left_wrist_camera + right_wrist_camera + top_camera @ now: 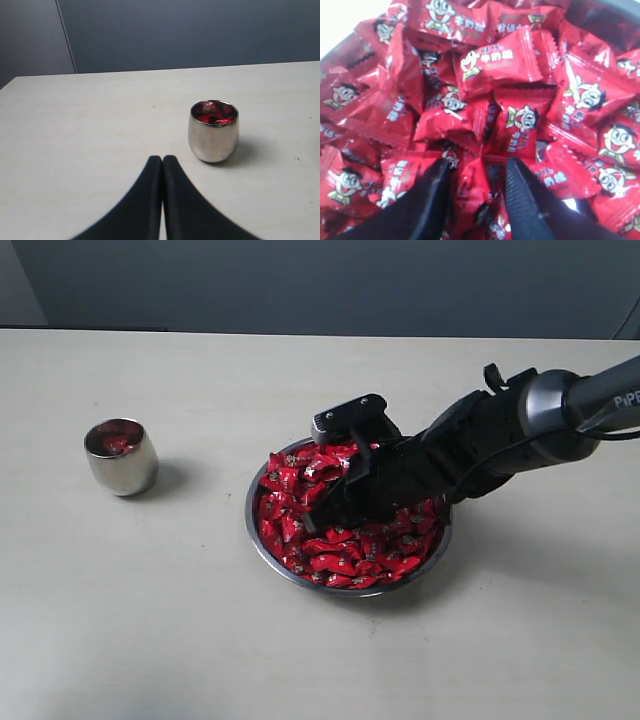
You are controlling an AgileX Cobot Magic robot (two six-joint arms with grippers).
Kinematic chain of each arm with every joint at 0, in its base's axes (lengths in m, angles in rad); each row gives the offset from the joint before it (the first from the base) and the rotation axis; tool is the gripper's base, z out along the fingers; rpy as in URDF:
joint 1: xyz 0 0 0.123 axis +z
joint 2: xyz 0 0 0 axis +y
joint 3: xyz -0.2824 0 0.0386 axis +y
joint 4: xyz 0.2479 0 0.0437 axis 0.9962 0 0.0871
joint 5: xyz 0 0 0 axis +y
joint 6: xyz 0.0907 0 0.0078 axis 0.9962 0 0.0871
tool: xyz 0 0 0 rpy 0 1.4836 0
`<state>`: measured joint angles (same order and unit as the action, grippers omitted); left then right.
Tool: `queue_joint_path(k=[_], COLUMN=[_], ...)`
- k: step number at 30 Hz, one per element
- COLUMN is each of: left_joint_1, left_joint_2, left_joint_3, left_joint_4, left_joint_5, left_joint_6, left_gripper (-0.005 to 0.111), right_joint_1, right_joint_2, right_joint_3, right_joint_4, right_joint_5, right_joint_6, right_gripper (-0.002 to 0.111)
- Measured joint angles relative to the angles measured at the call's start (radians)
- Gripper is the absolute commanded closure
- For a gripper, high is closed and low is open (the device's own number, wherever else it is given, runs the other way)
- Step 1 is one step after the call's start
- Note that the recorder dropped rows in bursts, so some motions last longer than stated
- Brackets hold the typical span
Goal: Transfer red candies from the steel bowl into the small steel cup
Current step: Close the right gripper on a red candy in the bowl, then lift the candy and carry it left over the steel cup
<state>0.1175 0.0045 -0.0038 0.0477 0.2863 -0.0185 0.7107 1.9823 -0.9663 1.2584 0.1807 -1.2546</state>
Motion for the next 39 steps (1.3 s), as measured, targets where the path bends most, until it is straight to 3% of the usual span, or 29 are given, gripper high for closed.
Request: queue_joint_path(k=[2, 8, 18, 39], left_joint_1=[0.0, 0.0, 0.0, 0.0], left_joint_2=[0.0, 0.0, 0.0, 0.0], left_joint_3=[0.0, 0.0, 0.0, 0.0], left_joint_4=[0.0, 0.0, 0.0, 0.0], left_joint_5=[0.0, 0.0, 0.0, 0.0], left_joint_6=[0.0, 0.0, 0.0, 0.0], left_gripper=[0.106, 0.106, 0.106, 0.106], right_joint_1=[0.0, 0.0, 0.0, 0.0], right_joint_2=[-0.001, 0.001, -0.011, -0.277], right_joint_3=[-0.004, -0.012, -0.012, -0.012], right_joint_4=[0.0, -0.008, -0.055, -0.077], right_joint_5=[0.0, 0.01, 0.011, -0.052], right_joint_6=[0.0, 0.0, 0.043, 0.107], right_gripper=[0.072, 0.109, 0.109, 0.109])
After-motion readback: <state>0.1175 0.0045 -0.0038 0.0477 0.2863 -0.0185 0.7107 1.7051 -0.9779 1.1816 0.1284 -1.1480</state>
